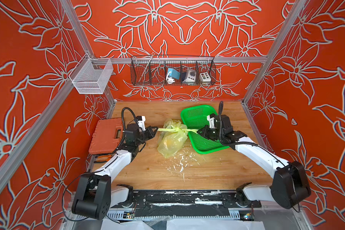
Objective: Place the pears into plastic bags & tie knots
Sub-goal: Tie the plastic bag at the center of the board.
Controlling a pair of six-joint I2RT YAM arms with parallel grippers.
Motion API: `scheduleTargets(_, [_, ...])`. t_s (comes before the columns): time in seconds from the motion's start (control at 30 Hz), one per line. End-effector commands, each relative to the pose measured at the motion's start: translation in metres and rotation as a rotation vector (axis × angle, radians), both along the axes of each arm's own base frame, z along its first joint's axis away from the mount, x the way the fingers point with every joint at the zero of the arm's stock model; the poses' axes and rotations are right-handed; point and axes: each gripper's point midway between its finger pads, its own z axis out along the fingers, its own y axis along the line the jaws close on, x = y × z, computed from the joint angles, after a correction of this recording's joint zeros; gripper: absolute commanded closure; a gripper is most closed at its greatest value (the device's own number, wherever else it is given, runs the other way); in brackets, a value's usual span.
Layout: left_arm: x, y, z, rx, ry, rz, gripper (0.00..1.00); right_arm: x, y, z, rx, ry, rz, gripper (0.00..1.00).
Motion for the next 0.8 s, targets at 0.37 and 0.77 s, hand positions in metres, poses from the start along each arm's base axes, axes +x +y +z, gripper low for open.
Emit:
scheduleTargets(0.37, [0.009,0.070,-0.049,0.103,0.088,0.264,1.00,0.030,-0.078,-0.048,-0.065,0.102,-0.415,1.00])
scheduleTargets(0.77, [0.018,0.080,-0.030,0.115,0.039,0.292,0.51,0.042,-0.067,-0.004,-0.017,0.012,-0.347,0.28])
